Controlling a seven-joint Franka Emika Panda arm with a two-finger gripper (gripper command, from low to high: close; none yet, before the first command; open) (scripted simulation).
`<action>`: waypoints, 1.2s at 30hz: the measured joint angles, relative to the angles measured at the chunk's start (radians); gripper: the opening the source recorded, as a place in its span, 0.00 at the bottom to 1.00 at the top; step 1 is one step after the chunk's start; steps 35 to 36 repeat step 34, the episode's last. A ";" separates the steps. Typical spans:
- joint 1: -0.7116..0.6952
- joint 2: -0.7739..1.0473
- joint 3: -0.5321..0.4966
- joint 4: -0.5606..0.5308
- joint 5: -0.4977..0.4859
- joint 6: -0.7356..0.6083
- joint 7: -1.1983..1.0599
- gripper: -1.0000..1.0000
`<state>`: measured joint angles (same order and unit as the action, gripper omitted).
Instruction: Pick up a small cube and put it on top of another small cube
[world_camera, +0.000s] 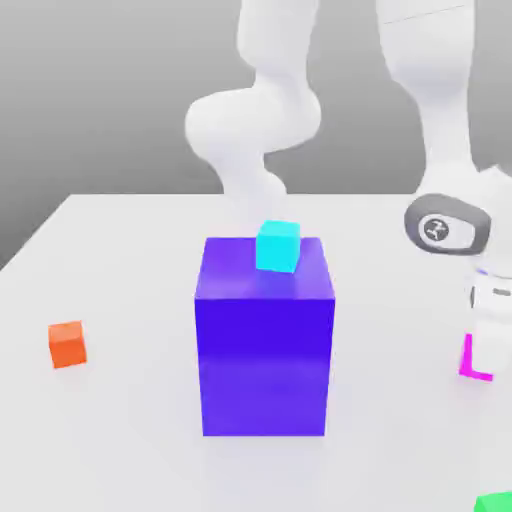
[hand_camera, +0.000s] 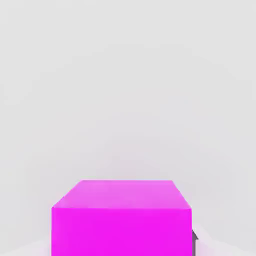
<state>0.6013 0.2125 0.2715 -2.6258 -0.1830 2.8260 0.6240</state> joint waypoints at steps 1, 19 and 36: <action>-0.010 -0.027 0.012 -0.002 0.027 -0.024 -0.027 0.00; -0.260 0.131 -0.029 0.389 0.053 -0.283 -0.652 0.00; -0.333 0.313 -0.073 0.580 0.005 -0.273 -0.914 1.00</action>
